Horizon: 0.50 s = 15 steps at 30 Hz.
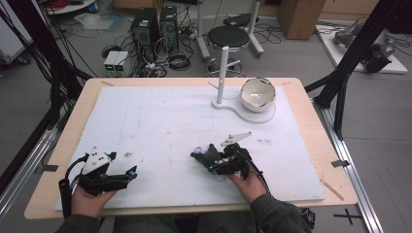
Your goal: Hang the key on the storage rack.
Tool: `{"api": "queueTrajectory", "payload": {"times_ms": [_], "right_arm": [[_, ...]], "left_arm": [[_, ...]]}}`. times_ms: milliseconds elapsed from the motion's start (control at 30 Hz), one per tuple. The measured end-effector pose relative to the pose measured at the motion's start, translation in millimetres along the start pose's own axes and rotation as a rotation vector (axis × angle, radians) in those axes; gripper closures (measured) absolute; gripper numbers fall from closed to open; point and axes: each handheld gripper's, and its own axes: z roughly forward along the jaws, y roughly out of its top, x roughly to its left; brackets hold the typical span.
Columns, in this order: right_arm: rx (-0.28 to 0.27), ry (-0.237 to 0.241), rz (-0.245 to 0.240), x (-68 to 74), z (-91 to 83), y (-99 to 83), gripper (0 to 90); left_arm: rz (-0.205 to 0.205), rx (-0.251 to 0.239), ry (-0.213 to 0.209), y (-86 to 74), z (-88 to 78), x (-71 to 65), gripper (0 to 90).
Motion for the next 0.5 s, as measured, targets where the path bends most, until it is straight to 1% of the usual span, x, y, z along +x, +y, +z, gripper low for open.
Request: {"api": "queueTrajectory", "payload": {"times_ms": [100,200,233,300,400,500], "right_arm": [[-0.004,-0.007,-0.010,0.7,-1.8,0.2,39.5],[-0.017,0.001,-0.009,0.5,-3.7,0.3,39.8],[-0.026,0.008,-0.008,-0.2,-4.4,0.3,39.9],[-0.027,0.010,0.001,0.2,-5.5,0.4,40.0],[-0.042,0.001,-0.010,0.0,-7.6,0.8,40.0],[-0.055,0.005,-0.016,0.1,-10.1,1.1,40.0]], "left_arm": [[0.002,0.001,0.002,0.0,-0.2,0.3,15.6],[0.006,0.003,-0.001,0.1,-0.5,1.1,15.6],[0.005,0.002,-0.001,0.1,-0.5,1.1,15.6],[-0.002,-0.002,-0.001,-0.1,-0.5,0.8,15.6],[-0.003,-0.004,-0.001,-0.1,-0.9,1.0,15.6],[-0.002,-0.004,-0.002,-0.1,-1.0,1.0,15.6]]}}
